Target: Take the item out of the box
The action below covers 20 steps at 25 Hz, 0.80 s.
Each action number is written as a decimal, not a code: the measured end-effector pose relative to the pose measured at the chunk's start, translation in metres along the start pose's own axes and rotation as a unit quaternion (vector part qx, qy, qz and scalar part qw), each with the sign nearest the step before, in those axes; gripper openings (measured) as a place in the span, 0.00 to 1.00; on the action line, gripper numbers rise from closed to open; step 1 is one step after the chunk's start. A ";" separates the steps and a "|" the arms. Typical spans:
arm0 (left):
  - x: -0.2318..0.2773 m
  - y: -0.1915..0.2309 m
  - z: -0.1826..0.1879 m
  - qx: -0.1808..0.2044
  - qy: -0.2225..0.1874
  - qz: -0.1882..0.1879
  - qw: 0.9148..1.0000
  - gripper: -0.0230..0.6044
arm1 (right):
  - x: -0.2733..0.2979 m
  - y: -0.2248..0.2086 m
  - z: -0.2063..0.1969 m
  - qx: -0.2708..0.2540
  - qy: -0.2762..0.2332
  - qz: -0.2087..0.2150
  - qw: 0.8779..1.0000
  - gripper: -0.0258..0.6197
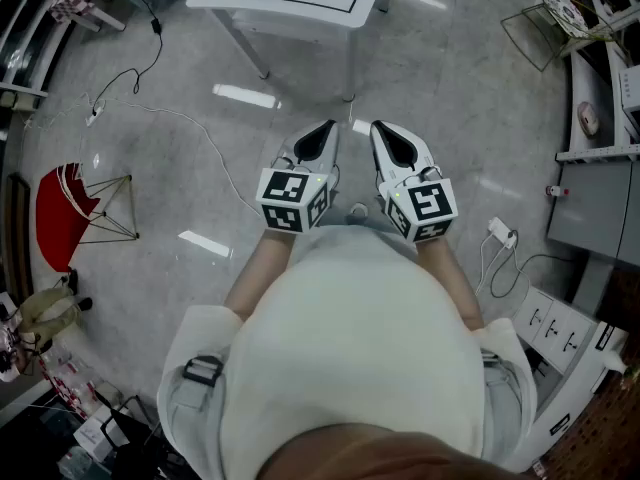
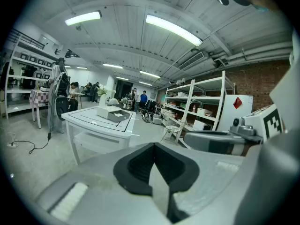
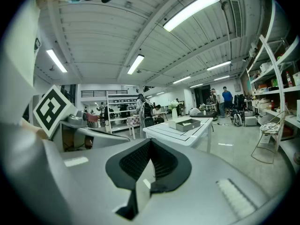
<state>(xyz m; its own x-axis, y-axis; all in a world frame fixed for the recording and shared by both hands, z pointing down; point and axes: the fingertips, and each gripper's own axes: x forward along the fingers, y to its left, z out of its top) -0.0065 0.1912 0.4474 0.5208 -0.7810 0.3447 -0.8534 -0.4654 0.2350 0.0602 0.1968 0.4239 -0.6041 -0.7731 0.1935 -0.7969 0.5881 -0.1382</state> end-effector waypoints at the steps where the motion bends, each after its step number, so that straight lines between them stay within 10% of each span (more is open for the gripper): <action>1: -0.001 -0.001 0.000 -0.004 -0.004 0.003 1.000 0.04 | -0.002 0.002 0.000 -0.004 0.000 0.002 1.000 0.04; 20: -0.013 -0.007 0.002 -0.014 -0.021 0.015 1.000 0.04 | -0.013 0.016 0.007 -0.022 -0.007 0.027 0.999 0.04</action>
<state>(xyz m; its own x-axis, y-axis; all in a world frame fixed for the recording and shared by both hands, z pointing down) -0.0075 0.2034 0.4397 0.4928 -0.8113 0.3144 -0.8675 -0.4300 0.2502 0.0555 0.2148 0.4119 -0.6465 -0.7429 0.1737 -0.7622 0.6386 -0.1055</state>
